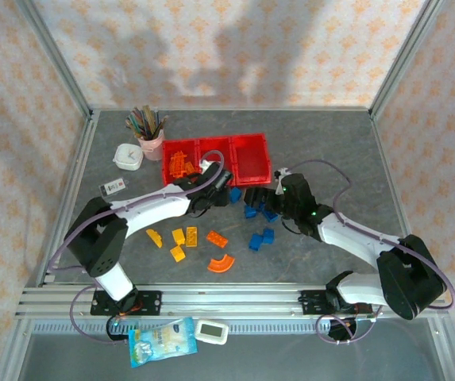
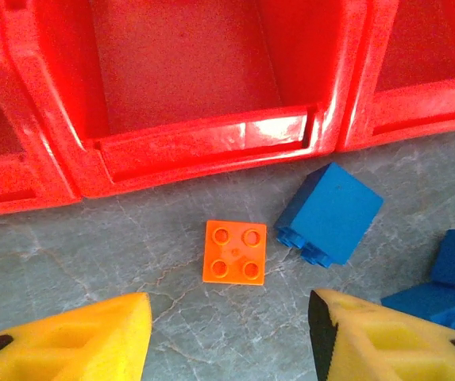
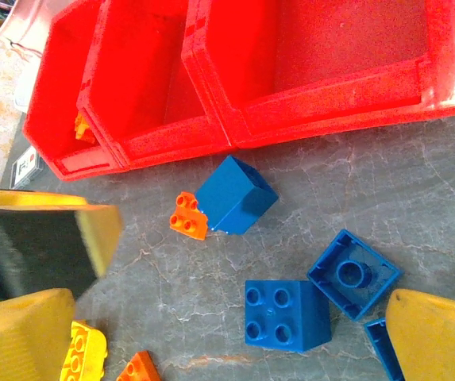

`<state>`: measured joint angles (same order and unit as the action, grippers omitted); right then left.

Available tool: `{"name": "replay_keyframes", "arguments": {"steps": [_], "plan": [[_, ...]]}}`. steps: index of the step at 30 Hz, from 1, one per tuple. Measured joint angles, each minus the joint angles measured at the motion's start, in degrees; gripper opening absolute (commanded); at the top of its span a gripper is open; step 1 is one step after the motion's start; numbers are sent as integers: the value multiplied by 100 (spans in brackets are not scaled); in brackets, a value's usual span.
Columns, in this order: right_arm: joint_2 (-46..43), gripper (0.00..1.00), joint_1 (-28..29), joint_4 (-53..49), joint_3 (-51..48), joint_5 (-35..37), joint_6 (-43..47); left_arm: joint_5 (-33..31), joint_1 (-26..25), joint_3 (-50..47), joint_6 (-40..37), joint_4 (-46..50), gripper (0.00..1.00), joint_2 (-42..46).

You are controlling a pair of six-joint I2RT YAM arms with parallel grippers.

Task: Sort the legos into containers by color
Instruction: Pick up the lego from the center of the table.

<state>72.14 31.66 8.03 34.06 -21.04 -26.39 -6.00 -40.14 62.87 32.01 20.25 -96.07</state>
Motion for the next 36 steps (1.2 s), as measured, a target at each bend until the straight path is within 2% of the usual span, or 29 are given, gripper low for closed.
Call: {"name": "replay_keyframes", "arguments": {"steps": [16,36], "plan": [[-33,100,0,37,0,24,2,20,0,330,-212,-219,58,-1167],[-205,100,0,-28,0,70,4,-46,0,498,-258,-315,49,-1392]]}}
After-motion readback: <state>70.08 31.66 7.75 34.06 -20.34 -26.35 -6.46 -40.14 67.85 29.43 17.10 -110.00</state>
